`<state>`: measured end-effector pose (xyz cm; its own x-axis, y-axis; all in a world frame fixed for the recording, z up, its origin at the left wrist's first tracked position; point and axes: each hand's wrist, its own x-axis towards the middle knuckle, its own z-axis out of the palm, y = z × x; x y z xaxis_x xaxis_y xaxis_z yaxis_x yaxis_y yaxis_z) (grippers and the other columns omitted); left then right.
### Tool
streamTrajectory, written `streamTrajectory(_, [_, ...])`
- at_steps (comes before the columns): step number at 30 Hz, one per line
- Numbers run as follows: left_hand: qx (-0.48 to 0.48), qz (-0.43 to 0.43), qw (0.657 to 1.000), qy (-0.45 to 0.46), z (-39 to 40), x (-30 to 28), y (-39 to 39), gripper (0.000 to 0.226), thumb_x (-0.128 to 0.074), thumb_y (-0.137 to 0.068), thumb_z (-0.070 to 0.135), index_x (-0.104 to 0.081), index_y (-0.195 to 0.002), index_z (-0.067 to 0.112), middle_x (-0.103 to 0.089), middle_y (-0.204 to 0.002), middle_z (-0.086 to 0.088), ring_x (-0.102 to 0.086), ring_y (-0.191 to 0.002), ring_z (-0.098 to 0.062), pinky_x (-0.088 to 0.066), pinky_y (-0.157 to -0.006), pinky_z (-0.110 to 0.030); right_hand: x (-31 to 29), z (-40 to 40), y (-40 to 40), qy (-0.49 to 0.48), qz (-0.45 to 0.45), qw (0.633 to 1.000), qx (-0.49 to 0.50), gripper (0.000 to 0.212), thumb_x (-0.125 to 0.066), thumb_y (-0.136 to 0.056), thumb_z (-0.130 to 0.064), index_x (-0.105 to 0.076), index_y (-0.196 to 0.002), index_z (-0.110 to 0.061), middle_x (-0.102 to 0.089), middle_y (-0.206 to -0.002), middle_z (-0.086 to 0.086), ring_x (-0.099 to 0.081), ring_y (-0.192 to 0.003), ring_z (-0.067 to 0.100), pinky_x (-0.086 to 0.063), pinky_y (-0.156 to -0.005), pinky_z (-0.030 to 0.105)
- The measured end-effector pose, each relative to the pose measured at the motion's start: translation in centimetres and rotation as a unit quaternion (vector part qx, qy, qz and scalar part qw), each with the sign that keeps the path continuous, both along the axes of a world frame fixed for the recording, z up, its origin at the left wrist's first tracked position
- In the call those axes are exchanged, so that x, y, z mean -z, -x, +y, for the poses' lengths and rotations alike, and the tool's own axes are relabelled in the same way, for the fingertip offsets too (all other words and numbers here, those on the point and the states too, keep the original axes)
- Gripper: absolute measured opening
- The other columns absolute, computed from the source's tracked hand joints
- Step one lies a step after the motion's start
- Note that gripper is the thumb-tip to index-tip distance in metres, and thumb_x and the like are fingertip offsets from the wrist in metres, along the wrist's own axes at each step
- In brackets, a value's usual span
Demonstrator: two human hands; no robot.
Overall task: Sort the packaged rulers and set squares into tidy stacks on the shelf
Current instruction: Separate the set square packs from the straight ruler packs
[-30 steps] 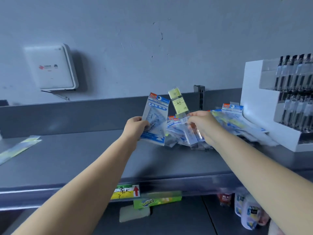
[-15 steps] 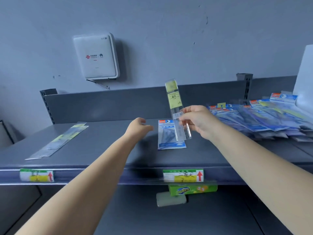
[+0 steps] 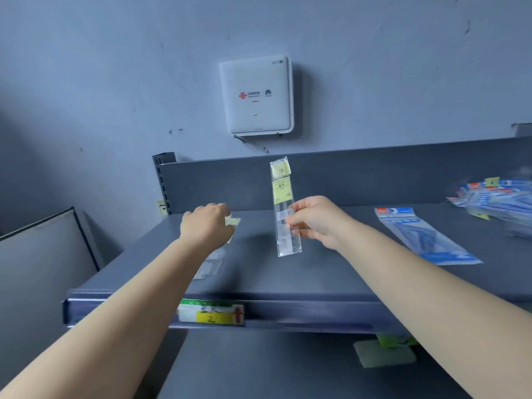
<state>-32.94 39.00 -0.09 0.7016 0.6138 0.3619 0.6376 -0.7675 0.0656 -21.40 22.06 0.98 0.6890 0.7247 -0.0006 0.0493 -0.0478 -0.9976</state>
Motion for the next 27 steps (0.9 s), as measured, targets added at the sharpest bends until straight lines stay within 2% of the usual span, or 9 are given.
streamTrajectory(4, [-0.013, 0.029, 0.998, -0.048, 4.4, 0.0, 3.1, 0.035, -0.048, -0.09, 0.025, -0.052, -0.124, 0.019, -0.056, -0.125, -0.001, -0.049, -0.116, -0.025, -0.036, -0.092, -0.034, 0.2, 5.1, 3.3, 0.015, 0.001, 1.0, -0.012, 0.021, -0.055, -0.083, 0.013, -0.053, -0.096, -0.003, -0.058, -0.073, 0.008, -0.056, -0.059, 0.014, -0.051, -0.05, 0.018])
streamTrajectory(9, [-0.012, 0.035, 0.997, -0.069, 7.8, 0.1, 4.9, 0.039, -0.047, -0.091, 0.024, -0.048, -0.129, 0.02, -0.054, -0.127, 0.0, -0.044, -0.122, -0.022, -0.034, -0.092, -0.034, -0.4, 9.5, 5.9, -0.019, -0.012, 1.0, -0.01, 0.022, -0.059, -0.083, 0.012, -0.051, -0.078, -0.008, -0.056, -0.073, 0.007, -0.054, -0.058, 0.014, -0.051, -0.059, 0.02])
streamTrajectory(12, [-0.008, 0.026, 0.997, -0.069, 8.4, 0.3, 5.1, 0.039, -0.047, -0.09, 0.024, -0.049, -0.129, 0.02, -0.054, -0.127, 0.0, -0.045, -0.122, -0.022, -0.034, -0.093, -0.033, -0.3, 10.9, 6.2, -0.038, -0.024, 0.999, 0.013, 0.012, -0.063, -0.082, 0.007, -0.058, -0.086, -0.002, -0.061, -0.08, 0.01, -0.055, -0.062, 0.015, -0.053, -0.067, 0.025])
streamTrajectory(14, [-0.003, 0.033, 0.997, -0.07, 8.1, 0.6, 5.0, 0.039, -0.047, -0.09, 0.025, -0.049, -0.129, 0.02, -0.054, -0.128, 0.0, -0.046, -0.12, -0.023, -0.034, -0.093, -0.033, 0.1, 11.1, 5.9, 0.033, -0.062, 0.997, 0.016, 0.014, -0.065, -0.081, 0.002, -0.058, -0.093, 0.005, -0.062, -0.085, 0.015, -0.055, -0.066, 0.018, -0.053, -0.073, 0.029])
streamTrajectory(15, [0.0, 0.039, 0.997, -0.072, 7.9, 0.7, 4.9, 0.039, -0.047, -0.091, 0.024, -0.049, -0.129, 0.02, -0.054, -0.127, 0.0, -0.047, -0.119, -0.023, -0.034, -0.092, -0.034, 0.5, 11.0, 5.5, 0.102, -0.121, 0.987, 0.021, 0.013, -0.066, -0.081, -0.003, -0.057, -0.091, 0.002, -0.06, -0.085, 0.015, -0.056, -0.071, 0.021, -0.052, -0.075, 0.03])
streamTrajectory(17, [0.01, 0.047, 0.995, -0.085, 7.2, 0.7, 4.2, 0.035, -0.048, -0.09, 0.024, -0.052, -0.125, 0.018, -0.056, -0.123, 0.0, -0.048, -0.115, -0.024, -0.034, -0.09, -0.034, 1.1, 10.2, 4.5, 0.205, -0.284, 0.935, 0.058, 0.025, -0.062, -0.083, -0.009, -0.057, -0.104, 0.002, -0.061, -0.103, 0.016, -0.061, -0.096, 0.028, -0.051, -0.085, 0.036])
streamTrajectory(19, [0.023, 0.044, 0.994, -0.1, 6.2, 0.5, 3.2, 0.031, -0.048, -0.089, 0.023, -0.055, -0.119, 0.017, -0.058, -0.117, 0.0, -0.05, -0.112, -0.024, -0.033, -0.087, -0.033, 0.8, 8.8, 3.4, 0.222, -0.402, 0.884, 0.092, 0.035, -0.056, -0.085, -0.012, -0.054, -0.119, -0.004, -0.055, -0.122, 0.011, -0.053, -0.113, 0.026, -0.046, -0.09, 0.034])
streamTrajectory(22, [0.053, 0.042, 0.991, -0.119, 3.8, 0.0, 1.0, 0.028, -0.049, -0.088, 0.023, -0.057, -0.114, 0.018, -0.059, -0.114, 0.001, -0.05, -0.109, -0.024, -0.03, -0.082, -0.032, 0.1, 5.7, 1.7, 0.253, -0.52, 0.808, 0.116, 0.03, -0.05, -0.088, -0.018, -0.053, -0.118, -0.015, -0.053, -0.12, 0.002, -0.047, -0.112, 0.023, -0.038, -0.081, 0.03])
streamTrajectory(27, [0.105, 0.047, 0.983, -0.143, -1.9, -0.9, -3.6, 0.03, -0.048, -0.088, 0.023, -0.056, -0.116, 0.018, -0.058, -0.112, 0.001, -0.049, -0.109, -0.023, -0.026, -0.078, -0.03, -0.4, -0.1, -1.3, 0.342, -0.617, 0.695, 0.139, 0.03, -0.047, -0.09, -0.025, -0.052, -0.119, -0.015, -0.052, -0.117, 0.002, -0.046, -0.11, 0.024, -0.032, -0.079, 0.032])
